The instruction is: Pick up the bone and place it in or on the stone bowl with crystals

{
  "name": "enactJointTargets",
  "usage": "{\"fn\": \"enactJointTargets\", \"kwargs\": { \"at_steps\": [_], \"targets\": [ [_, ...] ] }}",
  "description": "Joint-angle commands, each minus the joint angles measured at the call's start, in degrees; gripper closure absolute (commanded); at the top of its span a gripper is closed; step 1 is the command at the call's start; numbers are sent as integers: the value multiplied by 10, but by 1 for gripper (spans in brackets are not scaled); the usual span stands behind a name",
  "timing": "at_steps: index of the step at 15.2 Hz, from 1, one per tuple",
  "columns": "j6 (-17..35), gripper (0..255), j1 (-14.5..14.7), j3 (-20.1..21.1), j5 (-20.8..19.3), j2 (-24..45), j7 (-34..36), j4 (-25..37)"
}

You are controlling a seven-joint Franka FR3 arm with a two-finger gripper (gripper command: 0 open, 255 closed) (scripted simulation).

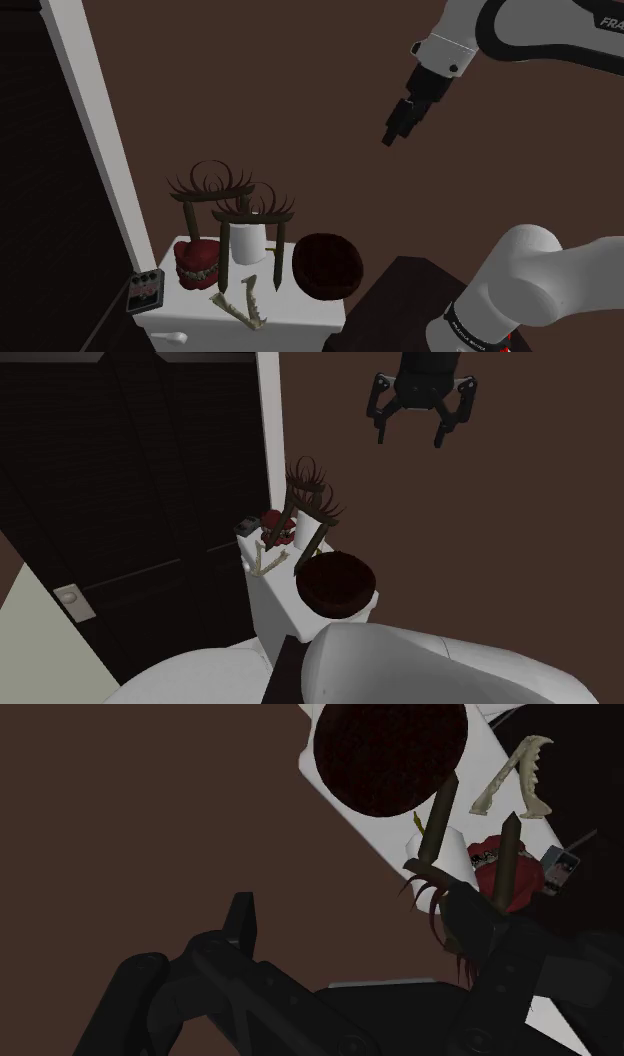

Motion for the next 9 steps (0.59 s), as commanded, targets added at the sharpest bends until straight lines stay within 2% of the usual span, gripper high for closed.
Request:
{"fn": "enactJointTargets", "kwargs": {
  "at_steps": [1,9],
  "targets": [
    [0,0,0,0,0,0,0,0],
    [103,0,26,77,31,63,53,-54]
  ]
}}
